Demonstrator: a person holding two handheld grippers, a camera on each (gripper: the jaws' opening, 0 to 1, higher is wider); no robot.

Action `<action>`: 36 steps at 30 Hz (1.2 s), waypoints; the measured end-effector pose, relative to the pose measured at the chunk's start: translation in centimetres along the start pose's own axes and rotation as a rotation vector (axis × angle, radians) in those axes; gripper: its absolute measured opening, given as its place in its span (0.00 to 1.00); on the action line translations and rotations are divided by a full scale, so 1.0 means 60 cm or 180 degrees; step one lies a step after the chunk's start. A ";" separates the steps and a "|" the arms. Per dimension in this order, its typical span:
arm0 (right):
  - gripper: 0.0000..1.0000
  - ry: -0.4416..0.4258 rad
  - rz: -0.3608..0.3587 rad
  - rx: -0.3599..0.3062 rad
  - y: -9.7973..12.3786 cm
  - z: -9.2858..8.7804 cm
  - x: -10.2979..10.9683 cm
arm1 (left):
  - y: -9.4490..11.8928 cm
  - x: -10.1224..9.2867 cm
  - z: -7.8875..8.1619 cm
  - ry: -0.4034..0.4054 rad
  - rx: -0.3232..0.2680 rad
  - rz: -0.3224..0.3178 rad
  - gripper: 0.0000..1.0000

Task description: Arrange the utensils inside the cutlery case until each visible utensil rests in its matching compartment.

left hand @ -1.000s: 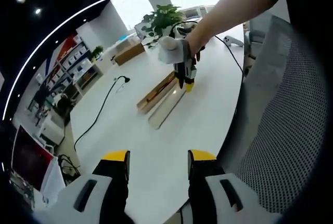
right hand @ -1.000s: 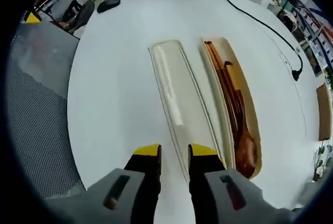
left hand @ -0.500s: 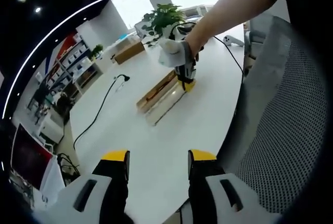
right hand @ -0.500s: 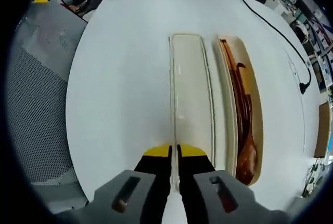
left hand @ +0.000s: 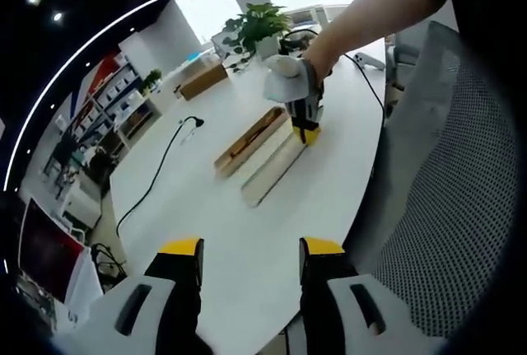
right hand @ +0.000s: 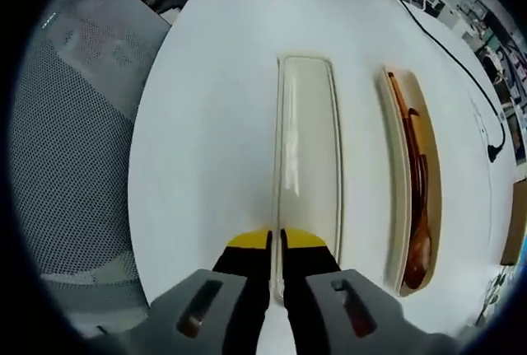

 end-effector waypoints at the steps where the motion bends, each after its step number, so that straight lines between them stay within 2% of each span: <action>1: 0.01 0.0020 0.0002 -0.0004 0.000 0.000 0.005 | 0.001 -0.002 0.004 0.0020 -0.0050 -0.0019 0.48; 4: 0.01 0.0028 0.0022 -0.0039 -0.003 0.004 0.027 | 0.001 -0.001 0.004 0.0018 -0.0040 -0.0009 0.48; 5: 0.01 0.0112 0.0055 -0.0083 -0.004 0.008 0.041 | 0.001 -0.001 0.002 0.0019 -0.0028 -0.0013 0.48; 10: 0.01 0.0181 0.0092 -0.0086 -0.007 0.012 0.067 | 0.001 -0.002 0.002 -0.0005 -0.0024 -0.0018 0.48; 12: 0.01 0.0171 0.0139 -0.0055 -0.008 0.012 0.076 | 0.001 -0.003 0.001 -0.0004 -0.0020 -0.0018 0.48; 14: 0.01 0.0216 0.0169 -0.0010 -0.008 0.012 0.085 | 0.004 -0.001 0.007 0.0076 -0.0102 -0.0009 0.49; 18: 0.01 0.0228 0.0196 0.0054 -0.008 0.013 0.085 | 0.003 -0.002 0.004 0.0025 -0.0069 -0.0015 0.49; 19: 0.02 0.0230 0.0235 0.0124 -0.007 0.012 0.086 | 0.002 -0.004 0.006 0.0000 -0.0076 -0.0018 0.49; 20: 0.05 0.0123 0.0143 0.0240 0.001 0.009 0.081 | 0.003 -0.004 0.007 -0.0012 -0.0083 -0.0015 0.49; 22: 0.12 0.0162 0.0066 0.0005 0.011 0.027 0.076 | 0.003 -0.003 0.007 0.0000 -0.0084 -0.0014 0.49; 23: 0.13 0.0069 0.0103 -0.0049 0.020 0.030 0.074 | 0.003 -0.002 0.006 0.0009 -0.0081 -0.0014 0.49; 25: 0.18 -0.0037 0.0051 -0.0081 0.030 0.027 0.063 | 0.003 -0.002 0.006 0.0005 -0.0080 -0.0013 0.49; 28: 0.33 -0.0189 0.0018 -0.0141 0.031 0.015 0.049 | 0.003 -0.003 0.005 -0.0004 -0.0074 -0.0020 0.49; 29: 0.36 -0.0265 0.0011 -0.0076 0.029 0.003 0.045 | 0.003 -0.004 0.005 -0.0011 -0.0069 -0.0020 0.49; 31: 0.38 -0.0250 -0.0015 -0.0071 0.025 -0.006 0.041 | 0.003 -0.003 0.006 -0.0010 -0.0070 -0.0019 0.48; 36: 0.41 -0.0292 0.0045 -0.0036 0.007 -0.011 0.049 | 0.001 -0.005 0.005 -0.0033 -0.0053 -0.0036 0.48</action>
Point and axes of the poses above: the point that each gripper's makers call its tool centre point, and the gripper's own axes: y roughly backward along the fingers, x roughly to its left, z roughly out of its top, the point moved 3 cm from there along y, roughly backward along the fingers, and after that the axes turned 2 degrees about z, right-handed, at the moved point
